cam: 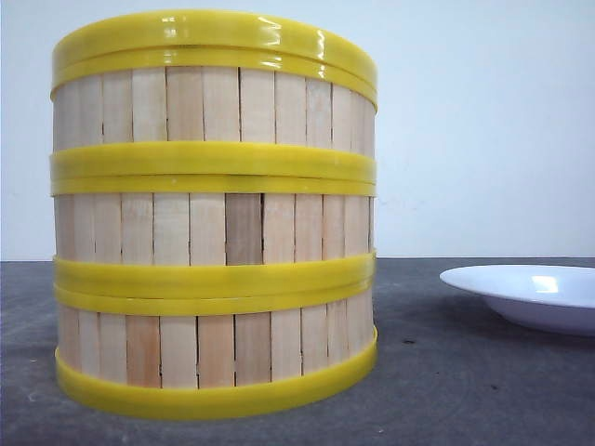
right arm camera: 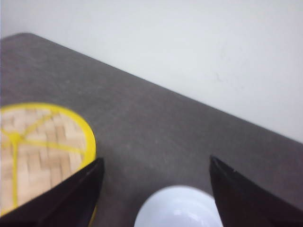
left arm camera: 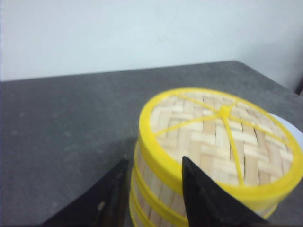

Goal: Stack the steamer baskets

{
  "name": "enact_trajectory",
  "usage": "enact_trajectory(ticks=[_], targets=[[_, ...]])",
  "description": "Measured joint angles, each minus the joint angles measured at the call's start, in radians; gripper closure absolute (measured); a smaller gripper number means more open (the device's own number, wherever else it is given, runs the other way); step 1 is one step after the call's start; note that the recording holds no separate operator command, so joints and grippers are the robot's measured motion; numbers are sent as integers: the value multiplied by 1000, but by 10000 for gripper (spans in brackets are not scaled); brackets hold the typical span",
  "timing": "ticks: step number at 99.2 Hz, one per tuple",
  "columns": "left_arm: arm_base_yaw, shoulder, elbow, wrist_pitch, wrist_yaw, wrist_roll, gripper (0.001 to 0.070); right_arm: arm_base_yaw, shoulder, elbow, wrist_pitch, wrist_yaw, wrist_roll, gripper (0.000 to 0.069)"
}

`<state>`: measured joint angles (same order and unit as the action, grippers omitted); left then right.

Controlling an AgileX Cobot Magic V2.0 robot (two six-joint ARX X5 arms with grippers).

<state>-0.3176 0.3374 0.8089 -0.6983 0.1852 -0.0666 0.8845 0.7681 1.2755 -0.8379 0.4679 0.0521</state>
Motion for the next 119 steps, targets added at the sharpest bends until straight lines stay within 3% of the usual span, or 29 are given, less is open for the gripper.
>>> enact_trajectory(ticks=[9, 28, 61, 66, 75, 82, 94, 119], targets=[[0, -20, -55, 0, 29, 5, 516, 0, -117, -179, 43, 0, 25, 256], [0, -49, -146, -1, 31, 20, 516, 0, -275, -429, 57, 2, 94, 256], [0, -50, -157, 14, 53, 20, 516, 0, -297, -461, 112, 3, 155, 260], [0, -50, -157, 14, 53, 21, 531, 0, -297, -461, 120, 3, 158, 309], [0, -50, -157, 15, 53, 20, 645, 0, -297, -461, 121, 4, 156, 544], [0, -50, -157, 21, 53, 20, 678, 0, -297, -461, 124, 4, 153, 638], [0, -50, -157, 30, 53, 20, 688, 0, -297, -461, 130, 4, 153, 675], [0, -50, -157, 30, 53, 20, 687, 0, -297, -461, 132, 4, 153, 681]])
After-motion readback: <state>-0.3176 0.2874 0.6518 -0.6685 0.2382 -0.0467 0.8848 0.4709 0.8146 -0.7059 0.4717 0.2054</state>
